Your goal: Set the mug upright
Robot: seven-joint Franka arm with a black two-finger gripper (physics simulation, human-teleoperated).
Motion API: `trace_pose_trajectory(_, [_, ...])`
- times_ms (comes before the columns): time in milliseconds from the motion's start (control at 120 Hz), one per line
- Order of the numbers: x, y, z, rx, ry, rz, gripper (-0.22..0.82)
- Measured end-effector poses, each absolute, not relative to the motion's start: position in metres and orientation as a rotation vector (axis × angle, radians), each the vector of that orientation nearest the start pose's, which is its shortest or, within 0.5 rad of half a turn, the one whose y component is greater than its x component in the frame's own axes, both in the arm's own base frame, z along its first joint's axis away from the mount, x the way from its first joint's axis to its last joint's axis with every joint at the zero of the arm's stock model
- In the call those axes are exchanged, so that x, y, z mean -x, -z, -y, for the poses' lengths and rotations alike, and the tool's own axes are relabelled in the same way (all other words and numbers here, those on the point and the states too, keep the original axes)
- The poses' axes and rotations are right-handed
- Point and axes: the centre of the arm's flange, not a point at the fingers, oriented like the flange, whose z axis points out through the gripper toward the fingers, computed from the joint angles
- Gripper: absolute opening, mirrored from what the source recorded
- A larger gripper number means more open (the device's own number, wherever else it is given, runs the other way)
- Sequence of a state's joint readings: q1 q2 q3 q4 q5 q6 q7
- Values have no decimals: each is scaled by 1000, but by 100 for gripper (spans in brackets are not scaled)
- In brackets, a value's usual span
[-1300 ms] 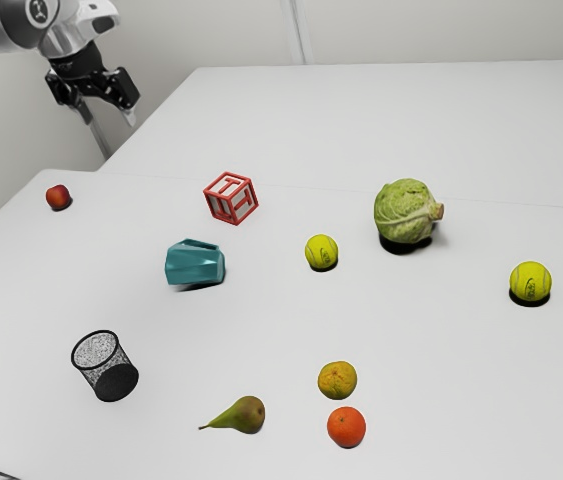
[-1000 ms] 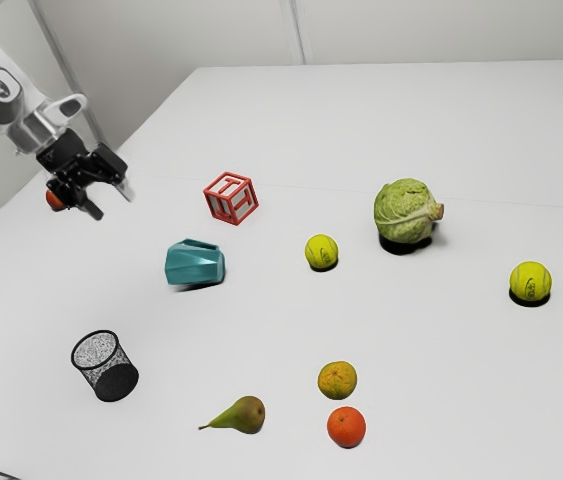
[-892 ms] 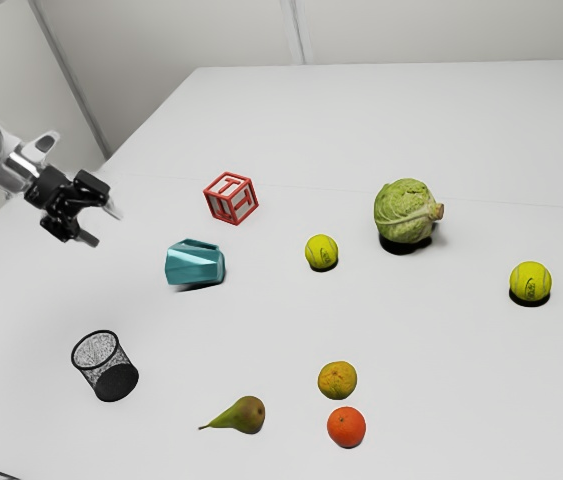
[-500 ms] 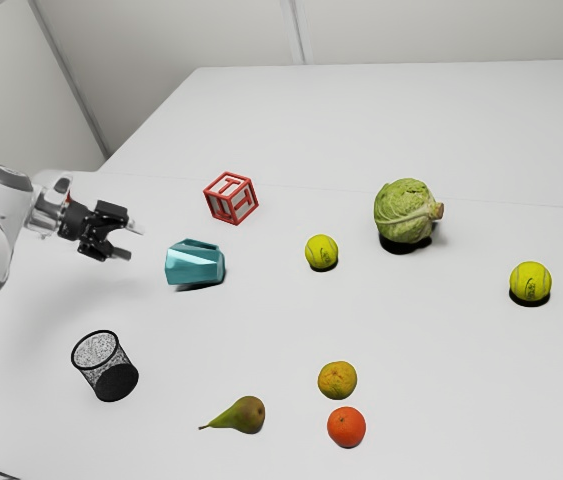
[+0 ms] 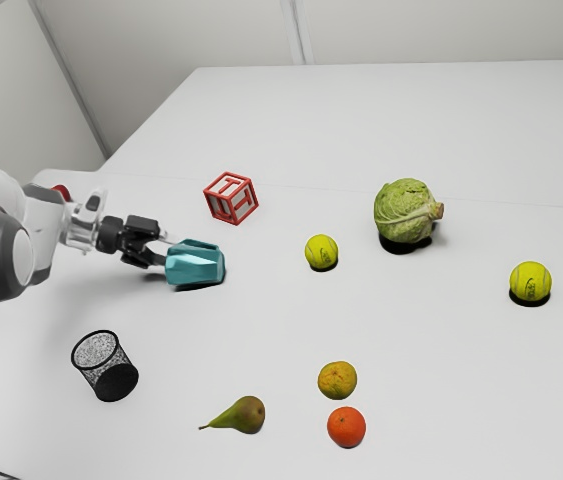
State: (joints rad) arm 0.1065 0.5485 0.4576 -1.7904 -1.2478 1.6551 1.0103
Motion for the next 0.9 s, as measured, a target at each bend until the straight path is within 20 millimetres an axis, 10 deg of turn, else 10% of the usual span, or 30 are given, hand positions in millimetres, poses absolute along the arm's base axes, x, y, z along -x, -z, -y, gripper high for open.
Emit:
trace_pose_trajectory(450, [-595, -264, -200, -2063, -380, -43, 58])
trace_pose_trajectory(675, [-595, -263, -199, -2054, -381, -58, 7])
trace_pose_trajectory(900, [-594, -267, -198, -2040, -376, -58, -11])
